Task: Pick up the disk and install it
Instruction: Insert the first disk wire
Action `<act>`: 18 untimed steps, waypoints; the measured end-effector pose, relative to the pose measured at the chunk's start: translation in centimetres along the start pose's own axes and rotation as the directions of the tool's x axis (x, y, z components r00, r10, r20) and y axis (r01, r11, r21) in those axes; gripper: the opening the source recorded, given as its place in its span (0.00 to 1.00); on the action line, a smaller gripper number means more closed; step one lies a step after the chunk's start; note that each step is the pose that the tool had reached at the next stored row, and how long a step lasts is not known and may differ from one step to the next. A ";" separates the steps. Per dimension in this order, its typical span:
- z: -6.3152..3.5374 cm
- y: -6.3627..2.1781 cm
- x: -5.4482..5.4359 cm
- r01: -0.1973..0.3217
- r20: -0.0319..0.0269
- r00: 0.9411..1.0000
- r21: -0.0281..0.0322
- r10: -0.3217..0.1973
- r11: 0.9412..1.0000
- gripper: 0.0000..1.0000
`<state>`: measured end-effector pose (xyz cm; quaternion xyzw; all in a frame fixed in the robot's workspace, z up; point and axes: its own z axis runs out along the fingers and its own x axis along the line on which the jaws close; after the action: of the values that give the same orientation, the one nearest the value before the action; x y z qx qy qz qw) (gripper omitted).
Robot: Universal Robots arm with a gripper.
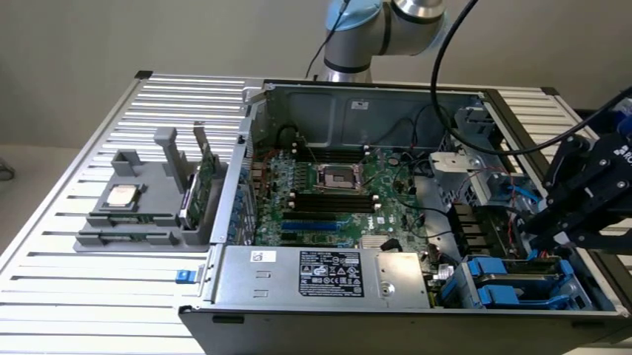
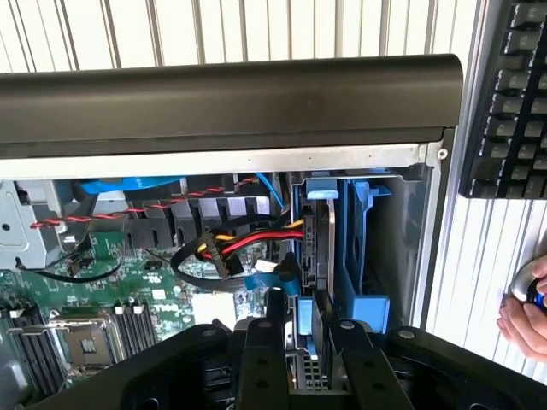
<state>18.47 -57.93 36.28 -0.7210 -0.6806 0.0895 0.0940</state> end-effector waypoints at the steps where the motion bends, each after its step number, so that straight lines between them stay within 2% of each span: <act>1: -0.22 -0.08 0.0 0.000 0.000 1.000 0.000 0.000 1.000 0.27; 4: -1.14 -0.38 0.0 0.000 0.000 1.000 0.000 0.000 1.000 0.27; 6: -1.35 -0.52 0.0 0.000 0.000 1.000 0.000 0.000 1.000 0.27; 10: -1.35 -0.78 -0.1 0.002 0.000 1.000 0.000 -0.002 1.000 0.27; 14: -1.20 -1.42 -0.5 0.006 0.002 1.000 0.000 -0.006 1.000 0.27; 18: -1.17 -1.46 -0.7 0.008 0.002 1.000 0.000 -0.008 1.000 0.27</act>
<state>17.32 -58.61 37.78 -0.7182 -0.6836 0.0897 0.0935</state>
